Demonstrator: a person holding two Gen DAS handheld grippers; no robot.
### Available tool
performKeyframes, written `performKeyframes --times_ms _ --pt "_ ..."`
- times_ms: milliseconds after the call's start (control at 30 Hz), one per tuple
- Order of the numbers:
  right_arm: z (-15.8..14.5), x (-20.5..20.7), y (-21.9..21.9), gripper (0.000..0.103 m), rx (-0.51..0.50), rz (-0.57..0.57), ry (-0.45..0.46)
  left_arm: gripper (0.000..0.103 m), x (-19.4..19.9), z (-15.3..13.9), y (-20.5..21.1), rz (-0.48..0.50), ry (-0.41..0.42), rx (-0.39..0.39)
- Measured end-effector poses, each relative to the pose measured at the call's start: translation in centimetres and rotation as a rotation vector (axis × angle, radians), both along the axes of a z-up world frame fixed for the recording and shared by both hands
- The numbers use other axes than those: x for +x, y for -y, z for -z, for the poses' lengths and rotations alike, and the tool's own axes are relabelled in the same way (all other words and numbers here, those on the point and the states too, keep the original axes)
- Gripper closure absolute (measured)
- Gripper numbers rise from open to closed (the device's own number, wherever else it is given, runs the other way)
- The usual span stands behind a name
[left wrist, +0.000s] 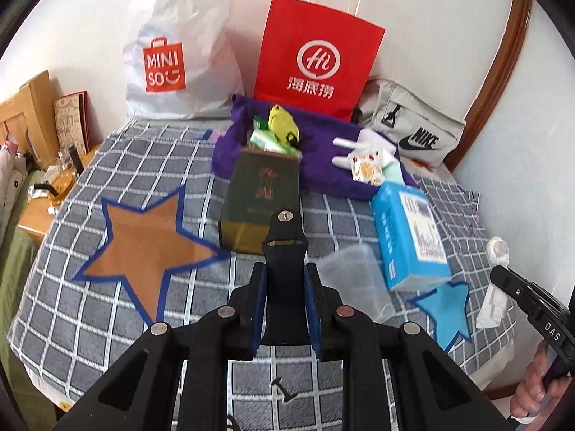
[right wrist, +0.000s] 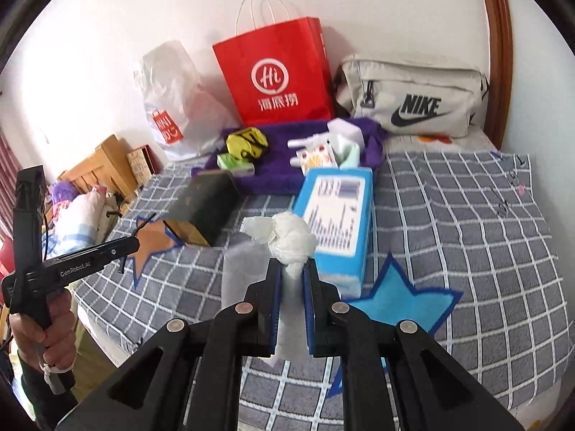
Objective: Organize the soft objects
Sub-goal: 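Carry the black strap and white cotton wad with both tools toward the towel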
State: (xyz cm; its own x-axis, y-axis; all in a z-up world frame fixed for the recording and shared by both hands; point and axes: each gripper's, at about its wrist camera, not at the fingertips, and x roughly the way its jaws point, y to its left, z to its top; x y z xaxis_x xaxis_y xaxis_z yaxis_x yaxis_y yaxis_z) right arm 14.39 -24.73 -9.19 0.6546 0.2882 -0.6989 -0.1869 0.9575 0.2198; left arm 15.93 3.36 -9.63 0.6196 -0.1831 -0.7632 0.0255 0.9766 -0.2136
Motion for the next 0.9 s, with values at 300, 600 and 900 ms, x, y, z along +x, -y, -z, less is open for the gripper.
performKeyframes --times_ms 300,600,900 --pt "-2.1 2.8 -0.2 0.091 0.010 0.008 0.039 0.083 2.9 -2.0 0.1 0.010 0.029 -0.004" --pt "-3.2 6.0 -0.7 0.091 -0.004 0.008 0.070 0.083 5.6 -3.1 0.0 0.011 0.045 0.015" --pt "-3.3 9.8 -0.8 0.091 -0.015 0.013 0.075 0.083 8.8 -3.1 -0.6 -0.005 0.040 -0.005"
